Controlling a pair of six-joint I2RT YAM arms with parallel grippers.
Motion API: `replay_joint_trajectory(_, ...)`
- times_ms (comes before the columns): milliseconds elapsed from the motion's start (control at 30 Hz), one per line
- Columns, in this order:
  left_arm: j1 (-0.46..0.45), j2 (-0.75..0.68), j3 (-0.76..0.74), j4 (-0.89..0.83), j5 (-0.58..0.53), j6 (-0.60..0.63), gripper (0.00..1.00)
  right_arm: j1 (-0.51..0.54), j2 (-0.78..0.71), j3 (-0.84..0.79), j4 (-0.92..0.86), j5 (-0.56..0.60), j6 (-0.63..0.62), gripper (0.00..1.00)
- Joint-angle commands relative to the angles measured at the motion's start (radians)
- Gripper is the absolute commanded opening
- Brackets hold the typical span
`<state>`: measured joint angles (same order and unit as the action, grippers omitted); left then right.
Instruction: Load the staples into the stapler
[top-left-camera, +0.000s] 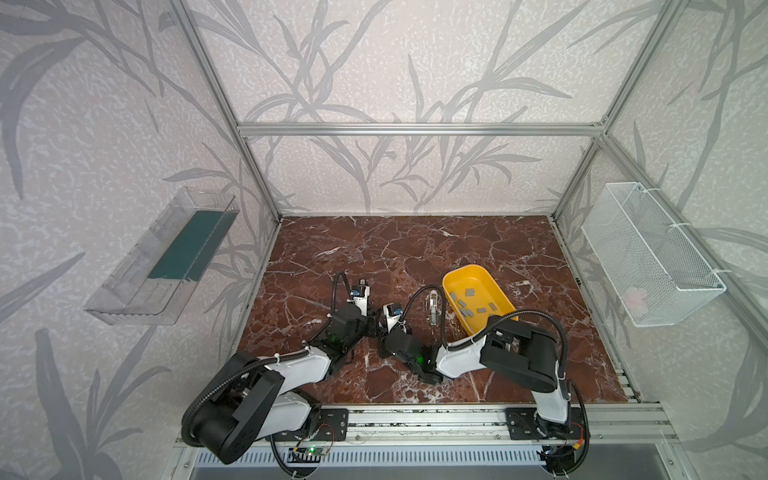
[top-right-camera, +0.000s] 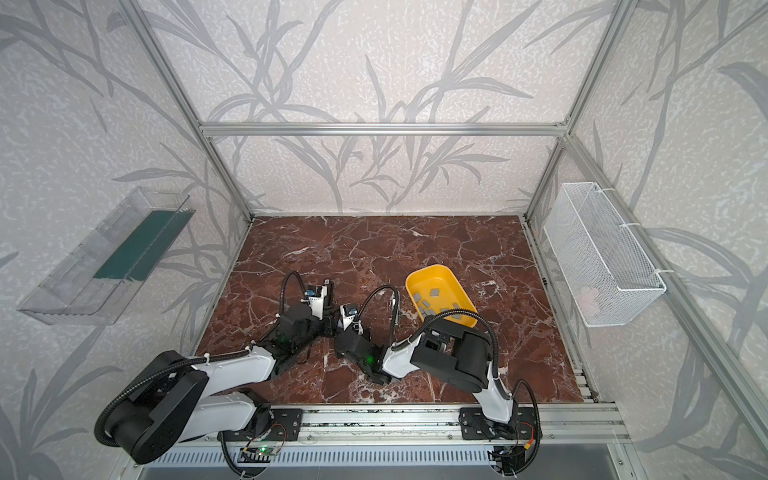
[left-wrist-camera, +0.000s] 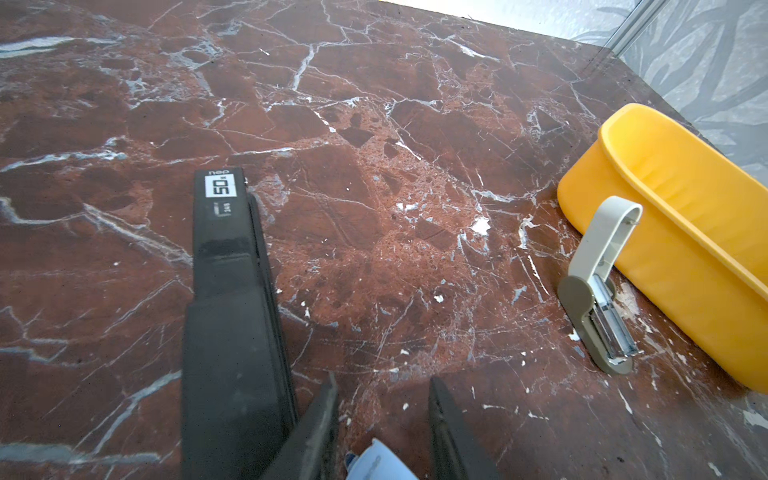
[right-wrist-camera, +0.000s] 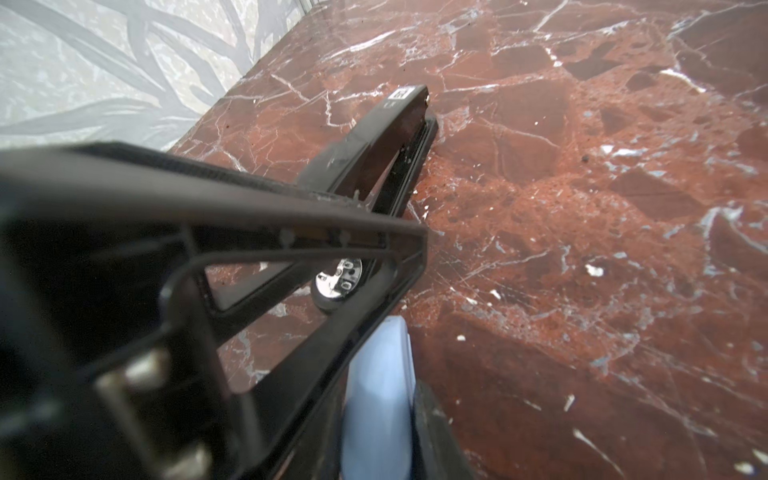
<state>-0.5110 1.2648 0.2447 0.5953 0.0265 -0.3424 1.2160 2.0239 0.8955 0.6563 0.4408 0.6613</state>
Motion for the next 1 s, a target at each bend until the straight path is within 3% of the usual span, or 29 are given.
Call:
replay_joint_trajectory(0, 0.002, -0.025, 0.020, -0.011, 0.010, -0.018, 0.38, 0.019, 0.037, -0.054, -0.363, -0.085, -0.017, 0.20)
replay_joint_trajectory(300, 0.017, -0.041, 0.038, -0.035, 0.024, -0.029, 0.38, -0.002, -0.080, 0.086, -0.480, -0.055, -0.161, 0.27)
replay_joint_trajectory(567, 0.041, -0.134, 0.045, -0.098, 0.015, -0.026, 0.41, -0.021, -0.113, 0.109, -0.509, -0.069, -0.202, 0.35)
replay_joint_trajectory(867, 0.076, -0.204, 0.036, -0.133, 0.015, -0.036, 0.42, -0.035, -0.145, 0.145, -0.541, -0.074, -0.246, 0.35)
replay_joint_trajectory(967, 0.081, -0.214, 0.034, -0.143, 0.019, -0.035, 0.42, -0.035, -0.176, 0.113, -0.509, -0.073, -0.262, 0.60)
